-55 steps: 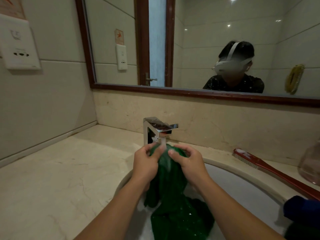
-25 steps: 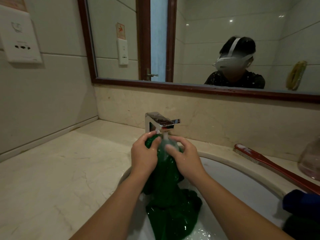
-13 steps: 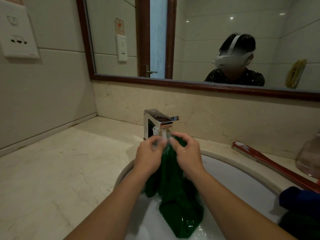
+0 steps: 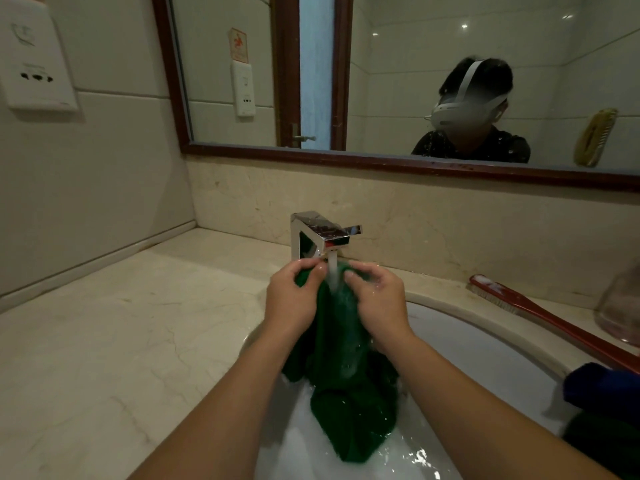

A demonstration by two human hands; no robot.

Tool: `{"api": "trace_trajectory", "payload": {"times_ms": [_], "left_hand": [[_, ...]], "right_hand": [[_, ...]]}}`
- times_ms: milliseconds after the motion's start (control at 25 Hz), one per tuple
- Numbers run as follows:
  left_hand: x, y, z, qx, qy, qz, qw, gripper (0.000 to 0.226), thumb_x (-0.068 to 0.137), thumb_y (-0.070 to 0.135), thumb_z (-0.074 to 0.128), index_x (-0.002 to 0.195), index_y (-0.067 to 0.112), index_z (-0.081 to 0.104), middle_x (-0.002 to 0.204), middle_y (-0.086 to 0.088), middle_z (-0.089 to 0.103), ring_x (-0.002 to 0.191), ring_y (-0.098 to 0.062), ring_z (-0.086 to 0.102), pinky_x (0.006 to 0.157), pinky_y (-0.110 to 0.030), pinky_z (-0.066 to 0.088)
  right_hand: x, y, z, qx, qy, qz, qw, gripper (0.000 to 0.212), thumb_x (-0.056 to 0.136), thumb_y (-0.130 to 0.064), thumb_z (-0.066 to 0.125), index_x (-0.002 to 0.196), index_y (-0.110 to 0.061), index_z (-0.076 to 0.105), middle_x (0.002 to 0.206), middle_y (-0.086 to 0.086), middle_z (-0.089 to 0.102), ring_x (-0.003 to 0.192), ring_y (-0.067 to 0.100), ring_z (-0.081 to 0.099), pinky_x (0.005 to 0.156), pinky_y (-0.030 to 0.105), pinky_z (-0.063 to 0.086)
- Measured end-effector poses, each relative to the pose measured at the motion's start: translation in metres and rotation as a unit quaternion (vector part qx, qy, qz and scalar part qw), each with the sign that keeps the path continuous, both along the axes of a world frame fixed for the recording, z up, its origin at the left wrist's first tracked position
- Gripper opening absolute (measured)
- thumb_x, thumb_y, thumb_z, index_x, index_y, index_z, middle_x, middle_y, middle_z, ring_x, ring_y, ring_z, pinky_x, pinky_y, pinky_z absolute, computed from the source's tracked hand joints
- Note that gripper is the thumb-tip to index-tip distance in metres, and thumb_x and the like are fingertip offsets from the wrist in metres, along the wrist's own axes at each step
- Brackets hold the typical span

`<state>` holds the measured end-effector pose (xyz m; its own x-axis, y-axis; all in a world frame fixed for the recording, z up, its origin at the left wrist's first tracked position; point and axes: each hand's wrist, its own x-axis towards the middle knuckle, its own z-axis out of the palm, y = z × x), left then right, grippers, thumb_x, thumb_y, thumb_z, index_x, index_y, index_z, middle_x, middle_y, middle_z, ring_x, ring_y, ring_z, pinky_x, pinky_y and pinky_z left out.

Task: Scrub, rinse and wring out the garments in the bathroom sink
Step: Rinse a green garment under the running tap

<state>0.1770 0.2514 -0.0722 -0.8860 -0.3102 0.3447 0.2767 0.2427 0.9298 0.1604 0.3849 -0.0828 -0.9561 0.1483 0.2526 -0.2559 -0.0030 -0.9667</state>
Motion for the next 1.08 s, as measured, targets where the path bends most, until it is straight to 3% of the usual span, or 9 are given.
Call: {"api": "trace_trajectory", "payload": {"times_ms": [120, 200, 280, 440, 560, 640, 760, 920, 1080], "left_hand": [[0.000, 0.007, -0.006, -0.083, -0.026, -0.058, 0.995, 0.033, 0.086, 0.048, 0.075, 0.113, 0.031, 0.067, 0.104, 0.017, 0.068, 0.098, -0.002, 0.064, 0.080, -0.021, 0.053], [-0.002, 0.008, -0.008, -0.075, -0.036, -0.081, 0.993, 0.047, 0.083, 0.048, 0.079, 0.122, 0.027, 0.066, 0.113, 0.012, 0.068, 0.103, -0.005, 0.064, 0.085, -0.023, 0.053], [-0.002, 0.005, -0.005, -0.030, -0.012, -0.071, 0.997, 0.034, 0.089, 0.037, 0.076, 0.119, 0.024, 0.069, 0.109, 0.011, 0.070, 0.103, -0.010, 0.066, 0.082, -0.021, 0.052], [0.000, -0.003, 0.003, 0.007, 0.016, 0.002, 1.000, 0.018, 0.097, 0.021, 0.067, 0.114, 0.023, 0.074, 0.105, 0.009, 0.072, 0.099, -0.009, 0.067, 0.087, -0.028, 0.058], [0.002, -0.005, 0.003, 0.034, 0.041, 0.037, 0.998, 0.018, 0.098, 0.019, 0.065, 0.113, 0.024, 0.073, 0.110, 0.007, 0.072, 0.104, -0.007, 0.066, 0.086, -0.017, 0.055], [0.003, -0.007, 0.002, 0.040, 0.048, 0.047, 0.997, 0.017, 0.099, 0.020, 0.064, 0.114, 0.023, 0.072, 0.110, 0.007, 0.070, 0.104, -0.006, 0.065, 0.079, -0.010, 0.052], [-0.001, -0.009, -0.002, -0.021, 0.029, 0.048, 0.998, 0.019, 0.099, 0.026, 0.063, 0.116, 0.023, 0.072, 0.111, 0.009, 0.070, 0.105, -0.009, 0.063, 0.083, -0.018, 0.053], [-0.002, -0.004, -0.008, -0.099, 0.009, 0.025, 0.995, 0.019, 0.102, 0.031, 0.058, 0.117, 0.024, 0.067, 0.112, 0.011, 0.067, 0.105, -0.009, 0.061, 0.085, -0.024, 0.051], [-0.003, 0.005, -0.010, -0.098, 0.026, -0.013, 0.995, 0.011, 0.104, 0.029, 0.054, 0.112, 0.030, 0.061, 0.106, 0.016, 0.063, 0.102, -0.008, 0.060, 0.084, -0.027, 0.049]], "right_hand": [[-0.003, 0.009, 0.007, -0.044, -0.019, -0.018, 0.999, 0.017, 0.096, -0.012, 0.069, 0.100, -0.027, 0.076, 0.099, -0.001, 0.076, 0.094, 0.021, 0.074, 0.084, 0.045, 0.063], [-0.004, 0.013, 0.013, -0.068, -0.018, -0.004, 0.998, 0.017, 0.095, -0.009, 0.070, 0.099, -0.024, 0.077, 0.099, 0.003, 0.077, 0.094, 0.026, 0.074, 0.083, 0.044, 0.063], [-0.002, 0.013, 0.018, -0.053, -0.008, 0.016, 0.998, 0.015, 0.094, -0.009, 0.072, 0.101, -0.022, 0.077, 0.098, 0.002, 0.077, 0.094, 0.024, 0.074, 0.083, 0.041, 0.063], [0.004, 0.006, 0.006, 0.118, 0.024, 0.026, 0.992, 0.029, 0.092, -0.030, 0.075, 0.119, -0.035, 0.065, 0.112, -0.011, 0.069, 0.102, 0.010, 0.068, 0.087, 0.035, 0.061], [0.014, -0.006, -0.011, 0.077, -0.066, 0.108, 0.989, 0.053, 0.090, -0.046, 0.075, 0.135, -0.030, 0.053, 0.120, -0.007, 0.066, 0.103, 0.012, 0.068, 0.090, 0.039, 0.061], [0.013, -0.008, -0.015, 0.078, -0.083, 0.102, 0.988, 0.039, 0.090, -0.044, 0.076, 0.122, -0.026, 0.061, 0.112, 0.000, 0.071, 0.096, 0.017, 0.072, 0.086, 0.044, 0.062], [0.007, -0.002, -0.006, 0.058, -0.027, 0.052, 0.997, 0.014, 0.093, -0.030, 0.074, 0.104, -0.029, 0.065, 0.101, 0.000, 0.071, 0.090, 0.021, 0.072, 0.081, 0.051, 0.062], [0.002, 0.017, 0.006, 0.041, 0.022, 0.045, 0.998, 0.021, 0.092, -0.013, 0.074, 0.105, -0.028, 0.067, 0.105, -0.006, 0.069, 0.096, 0.013, 0.068, 0.083, 0.033, 0.061], [0.003, 0.024, 0.014, -0.011, 0.025, 0.065, 0.998, 0.022, 0.094, -0.003, 0.069, 0.103, -0.022, 0.075, 0.101, -0.005, 0.072, 0.089, 0.004, 0.069, 0.068, 0.016, 0.056]]}}
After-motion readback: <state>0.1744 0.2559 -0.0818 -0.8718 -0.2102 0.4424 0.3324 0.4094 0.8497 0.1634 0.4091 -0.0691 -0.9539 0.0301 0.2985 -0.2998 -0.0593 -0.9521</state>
